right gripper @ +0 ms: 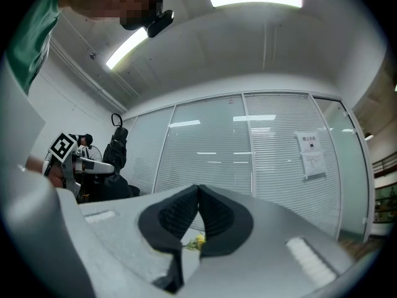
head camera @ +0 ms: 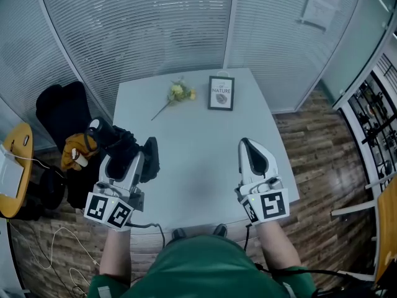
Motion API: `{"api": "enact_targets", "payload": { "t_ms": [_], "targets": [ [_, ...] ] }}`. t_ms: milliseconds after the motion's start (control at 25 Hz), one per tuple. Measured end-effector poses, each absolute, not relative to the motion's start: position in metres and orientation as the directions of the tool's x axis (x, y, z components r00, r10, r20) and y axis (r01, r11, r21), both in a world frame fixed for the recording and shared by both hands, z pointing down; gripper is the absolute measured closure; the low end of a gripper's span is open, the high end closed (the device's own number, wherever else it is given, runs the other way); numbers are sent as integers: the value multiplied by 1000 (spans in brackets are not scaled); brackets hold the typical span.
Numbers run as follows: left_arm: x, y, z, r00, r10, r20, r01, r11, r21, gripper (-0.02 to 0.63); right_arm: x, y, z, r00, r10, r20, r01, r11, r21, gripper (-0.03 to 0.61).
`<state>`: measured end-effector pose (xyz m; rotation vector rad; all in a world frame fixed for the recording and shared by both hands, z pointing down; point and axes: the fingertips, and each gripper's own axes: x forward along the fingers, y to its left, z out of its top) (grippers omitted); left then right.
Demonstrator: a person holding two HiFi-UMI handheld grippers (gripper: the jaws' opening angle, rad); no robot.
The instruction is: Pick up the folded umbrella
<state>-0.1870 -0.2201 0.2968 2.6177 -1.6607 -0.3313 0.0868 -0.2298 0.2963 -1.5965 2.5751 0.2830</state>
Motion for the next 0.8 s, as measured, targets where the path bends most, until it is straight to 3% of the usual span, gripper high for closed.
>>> {"api": "enact_targets", "payload": {
  "t_ms": [800],
  "targets": [
    [-192,-220,299,444,-877,-184,-868,-472,153,356,80,-222,293,-428,-886,-177,-904,415,105,575]
  ]
}}
